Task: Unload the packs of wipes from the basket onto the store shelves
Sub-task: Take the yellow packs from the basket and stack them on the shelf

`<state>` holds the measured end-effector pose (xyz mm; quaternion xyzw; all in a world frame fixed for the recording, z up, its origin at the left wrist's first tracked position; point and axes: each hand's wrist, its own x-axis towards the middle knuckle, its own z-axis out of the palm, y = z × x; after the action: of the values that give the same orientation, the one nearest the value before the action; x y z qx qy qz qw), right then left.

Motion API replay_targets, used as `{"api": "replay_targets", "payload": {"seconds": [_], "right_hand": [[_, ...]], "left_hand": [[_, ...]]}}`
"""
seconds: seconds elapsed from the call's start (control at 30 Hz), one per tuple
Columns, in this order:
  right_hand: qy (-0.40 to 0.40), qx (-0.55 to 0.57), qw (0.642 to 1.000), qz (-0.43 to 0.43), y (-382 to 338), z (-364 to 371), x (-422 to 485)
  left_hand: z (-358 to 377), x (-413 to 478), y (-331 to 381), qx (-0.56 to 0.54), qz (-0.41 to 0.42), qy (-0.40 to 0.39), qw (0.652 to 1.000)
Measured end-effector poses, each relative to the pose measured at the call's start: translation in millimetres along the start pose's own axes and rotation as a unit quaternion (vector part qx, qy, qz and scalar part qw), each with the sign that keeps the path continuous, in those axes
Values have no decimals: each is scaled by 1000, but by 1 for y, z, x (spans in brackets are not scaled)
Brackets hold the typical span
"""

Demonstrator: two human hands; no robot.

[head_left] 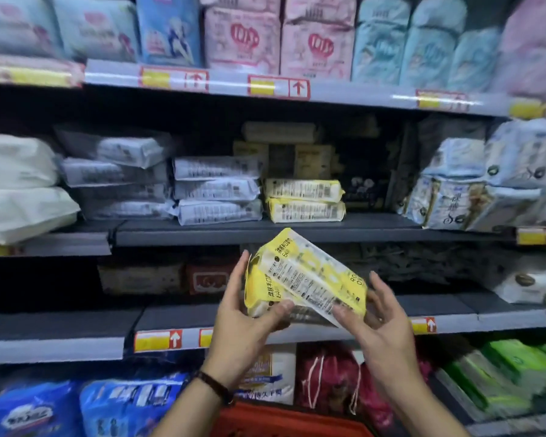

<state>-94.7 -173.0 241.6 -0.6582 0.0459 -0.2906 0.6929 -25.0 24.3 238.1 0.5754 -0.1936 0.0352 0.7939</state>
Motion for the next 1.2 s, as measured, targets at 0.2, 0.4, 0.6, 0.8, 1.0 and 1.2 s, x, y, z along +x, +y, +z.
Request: {"api": "replay_targets", "payload": {"seconds": [0.2,0.4,0.6,0.8,1.0,1.2], "right_hand": [[62,44,996,-45,-66,30,54],[36,37,997,-55,-105,47,106],[63,-65,989,-115,-139,51,180],[69,-111,988,-82,-139,51,247],[37,-236,970,-41,-134,49,256],[9,-290,955,-58,-146,36,236]], "left_hand": [[30,47,61,-11,58,7,998],[48,95,94,-46,60,4,997],[63,158,130,12,-8,-83,996],[77,213,133,292,-22,-30,956],[76,246,105,548,72,94,828],[74,229,109,520,99,102,842]]}}
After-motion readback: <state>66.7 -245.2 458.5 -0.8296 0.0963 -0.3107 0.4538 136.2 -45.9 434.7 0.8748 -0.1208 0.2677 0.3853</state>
